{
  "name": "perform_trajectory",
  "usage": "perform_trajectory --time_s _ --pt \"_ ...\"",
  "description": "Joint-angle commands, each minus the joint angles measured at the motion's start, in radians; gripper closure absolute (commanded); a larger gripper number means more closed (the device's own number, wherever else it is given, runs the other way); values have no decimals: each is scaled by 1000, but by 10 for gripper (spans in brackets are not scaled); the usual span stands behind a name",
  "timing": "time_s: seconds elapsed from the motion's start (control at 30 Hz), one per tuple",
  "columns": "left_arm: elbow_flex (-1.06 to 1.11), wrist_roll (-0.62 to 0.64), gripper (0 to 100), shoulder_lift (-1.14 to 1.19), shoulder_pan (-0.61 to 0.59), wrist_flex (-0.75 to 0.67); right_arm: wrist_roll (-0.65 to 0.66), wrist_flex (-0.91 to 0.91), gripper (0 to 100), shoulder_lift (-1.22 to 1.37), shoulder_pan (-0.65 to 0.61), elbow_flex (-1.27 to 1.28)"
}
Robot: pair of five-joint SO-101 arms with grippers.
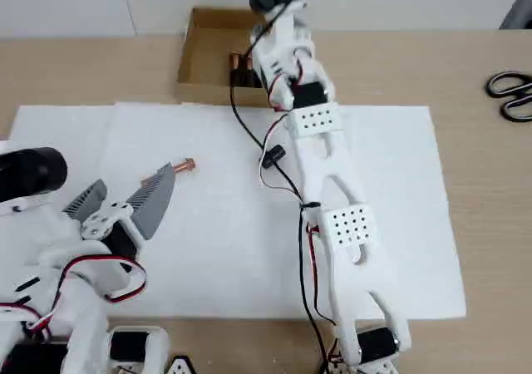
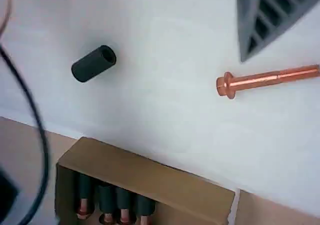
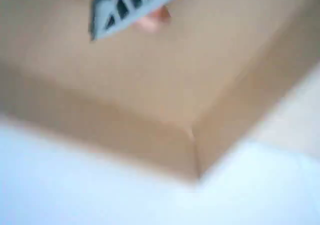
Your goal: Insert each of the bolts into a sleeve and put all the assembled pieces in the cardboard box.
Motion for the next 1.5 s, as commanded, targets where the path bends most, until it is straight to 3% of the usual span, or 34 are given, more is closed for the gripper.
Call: perform_trajectory --time_s 0.0,0.13,0.37,0.77,0.97,1.47 --pt "-5 -5 679 -2 0 -21 55 257 775 -48 -1 -167" --pt "-5 -5 679 -3 -5 -20 138 515 775 -222 -1 -183" --pt "1 -2 679 -109 -5 -18 80 951 775 -481 -24 -181" --pt "300 -3 679 -483 -5 -115 -127 963 775 -490 -45 -173" --pt "398 -3 679 -574 -5 -141 -135 963 775 -358 -42 -173" --pt "406 -3 679 -575 0 -137 -137 963 775 -70 -38 -173"
